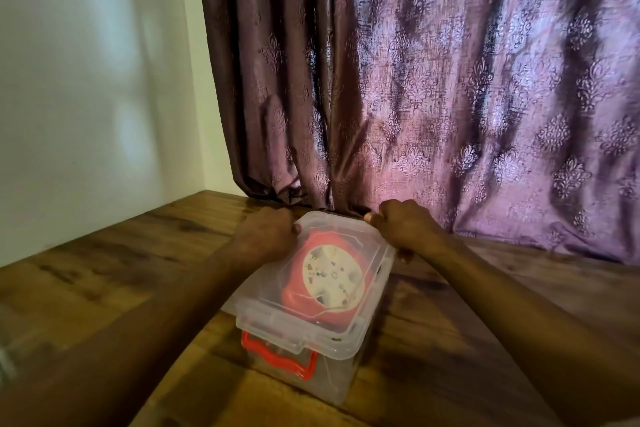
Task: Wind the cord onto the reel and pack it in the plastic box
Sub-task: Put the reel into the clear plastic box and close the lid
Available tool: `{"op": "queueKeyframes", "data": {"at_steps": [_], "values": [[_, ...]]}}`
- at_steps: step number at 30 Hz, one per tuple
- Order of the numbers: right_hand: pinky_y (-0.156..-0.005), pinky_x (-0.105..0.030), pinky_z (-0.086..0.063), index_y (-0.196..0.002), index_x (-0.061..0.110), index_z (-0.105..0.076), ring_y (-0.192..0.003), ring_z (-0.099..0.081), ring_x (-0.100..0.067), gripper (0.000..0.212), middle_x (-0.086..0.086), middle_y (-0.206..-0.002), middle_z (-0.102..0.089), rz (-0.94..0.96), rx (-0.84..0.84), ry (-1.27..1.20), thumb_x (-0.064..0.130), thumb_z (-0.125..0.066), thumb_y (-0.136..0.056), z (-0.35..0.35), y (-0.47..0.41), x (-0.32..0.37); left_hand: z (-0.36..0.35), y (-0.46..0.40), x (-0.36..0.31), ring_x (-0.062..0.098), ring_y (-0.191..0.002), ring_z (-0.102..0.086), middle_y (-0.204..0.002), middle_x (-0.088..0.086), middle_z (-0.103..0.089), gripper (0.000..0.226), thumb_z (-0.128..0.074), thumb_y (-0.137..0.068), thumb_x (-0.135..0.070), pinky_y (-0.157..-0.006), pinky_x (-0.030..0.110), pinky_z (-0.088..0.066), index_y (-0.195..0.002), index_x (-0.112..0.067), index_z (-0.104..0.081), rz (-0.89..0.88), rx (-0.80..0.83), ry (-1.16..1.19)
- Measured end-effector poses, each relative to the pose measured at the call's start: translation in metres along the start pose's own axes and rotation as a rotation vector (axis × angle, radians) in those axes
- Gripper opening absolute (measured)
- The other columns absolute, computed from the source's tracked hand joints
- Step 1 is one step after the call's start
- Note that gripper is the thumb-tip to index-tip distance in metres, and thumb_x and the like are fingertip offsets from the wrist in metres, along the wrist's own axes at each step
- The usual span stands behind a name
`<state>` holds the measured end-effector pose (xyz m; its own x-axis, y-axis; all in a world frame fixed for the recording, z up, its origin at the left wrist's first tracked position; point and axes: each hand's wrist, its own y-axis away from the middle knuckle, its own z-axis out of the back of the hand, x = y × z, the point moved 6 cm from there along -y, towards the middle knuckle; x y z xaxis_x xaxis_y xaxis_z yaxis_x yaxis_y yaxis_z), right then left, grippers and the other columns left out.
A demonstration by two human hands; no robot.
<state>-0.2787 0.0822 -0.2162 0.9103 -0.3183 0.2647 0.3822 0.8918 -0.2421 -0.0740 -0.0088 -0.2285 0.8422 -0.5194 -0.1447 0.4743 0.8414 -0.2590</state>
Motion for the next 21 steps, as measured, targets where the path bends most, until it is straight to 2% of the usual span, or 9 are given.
{"op": "queueKeyframes", "data": {"at_steps": [3,6,10,14,17,21], "values": [[-0.041,-0.024,-0.044,-0.091,0.01,-0.059,-0.038,-0.057,-0.019,0.041,-0.007,-0.072,-0.053,0.0,-0.025,0.016,0.048,-0.044,-0.096,0.001,-0.002,0.002,-0.001,-0.001,-0.003,0.035,-0.117,-0.066,-0.13,0.018,-0.069,0.039,-0.045,-0.107,-0.032,-0.103,0.044,-0.053,-0.134,-0.011,-0.063,-0.014,-0.017,-0.01],[-0.043,-0.023,-0.035,-0.093,0.009,-0.061,-0.049,-0.052,-0.019,0.043,-0.006,-0.07,-0.051,0.006,-0.063,0.058,0.049,-0.046,-0.096,0.001,-0.008,0.0,-0.001,-0.002,-0.006,0.036,-0.116,-0.067,-0.13,0.019,-0.068,0.039,-0.044,-0.107,-0.032,-0.103,0.046,-0.054,-0.133,-0.01,-0.063,-0.017,-0.032,-0.038],[-0.065,-0.03,-0.037,-0.102,0.009,-0.06,-0.076,-0.051,-0.027,0.044,-0.016,-0.101,-0.062,0.02,-0.083,0.113,0.049,-0.045,-0.096,-0.004,-0.014,-0.004,-0.002,-0.004,-0.008,0.034,-0.117,-0.067,-0.132,0.017,-0.068,0.04,-0.041,-0.108,-0.033,-0.104,0.047,-0.054,-0.137,-0.013,-0.061,-0.046,-0.038,-0.099],[-0.069,-0.033,-0.038,-0.105,0.008,-0.06,-0.078,-0.048,-0.027,0.045,-0.018,-0.106,-0.062,0.012,-0.085,0.083,0.048,-0.042,-0.097,-0.009,-0.016,-0.007,-0.005,-0.004,-0.009,0.034,-0.12,-0.065,-0.135,0.015,-0.066,0.042,-0.041,-0.107,-0.034,-0.106,0.047,-0.053,-0.141,-0.016,-0.058,-0.068,-0.039,-0.125],[-0.07,-0.033,-0.039,-0.11,0.009,-0.059,-0.086,-0.054,-0.031,0.044,-0.017,-0.108,-0.061,0.014,-0.068,0.088,0.047,-0.04,-0.098,-0.012,-0.014,-0.007,0.0,0.001,-0.011,0.036,-0.116,-0.066,-0.13,0.016,-0.068,0.037,-0.043,-0.107,-0.034,-0.102,0.046,-0.054,-0.131,-0.011,-0.06,-0.055,-0.086,-0.144],[-0.072,-0.034,-0.039,-0.115,0.011,-0.058,-0.095,-0.057,-0.032,0.039,-0.015,-0.113,-0.061,0.003,-0.073,0.167,0.04,-0.038,-0.099,-0.012,-0.012,-0.004,0.027,0.023,-0.026,0.037,-0.103,-0.069,-0.117,0.013,-0.07,0.027,-0.053,-0.103,-0.035,-0.086,0.044,-0.055,-0.116,-0.013,-0.062,-0.163,-0.282,-0.03]]}}
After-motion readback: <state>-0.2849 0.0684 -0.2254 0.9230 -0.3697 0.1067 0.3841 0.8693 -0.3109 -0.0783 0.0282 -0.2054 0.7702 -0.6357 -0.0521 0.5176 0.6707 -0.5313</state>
